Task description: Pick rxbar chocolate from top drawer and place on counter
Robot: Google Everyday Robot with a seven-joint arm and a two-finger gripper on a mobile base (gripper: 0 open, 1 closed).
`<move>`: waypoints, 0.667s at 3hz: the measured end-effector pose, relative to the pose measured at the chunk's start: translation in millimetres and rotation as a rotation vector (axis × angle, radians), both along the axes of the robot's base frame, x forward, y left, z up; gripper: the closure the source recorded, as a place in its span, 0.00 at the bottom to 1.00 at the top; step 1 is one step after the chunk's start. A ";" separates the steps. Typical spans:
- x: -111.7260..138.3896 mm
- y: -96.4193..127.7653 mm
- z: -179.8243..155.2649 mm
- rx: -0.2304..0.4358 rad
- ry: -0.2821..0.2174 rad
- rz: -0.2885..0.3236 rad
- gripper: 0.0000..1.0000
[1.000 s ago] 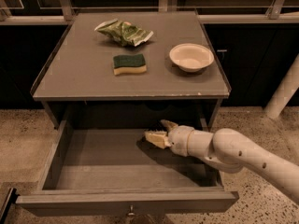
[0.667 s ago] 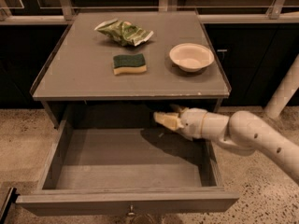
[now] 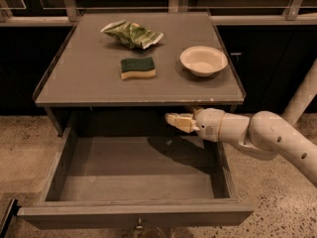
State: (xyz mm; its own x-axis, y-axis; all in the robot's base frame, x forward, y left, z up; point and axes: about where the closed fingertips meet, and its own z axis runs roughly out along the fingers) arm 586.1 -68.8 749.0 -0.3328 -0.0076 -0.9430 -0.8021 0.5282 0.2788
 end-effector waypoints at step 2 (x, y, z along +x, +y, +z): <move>-71.4 1.9 34.4 -0.001 -0.046 -0.022 1.00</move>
Offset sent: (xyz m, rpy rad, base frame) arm -0.1159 -0.0061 0.0502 0.0019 -0.0596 -0.0517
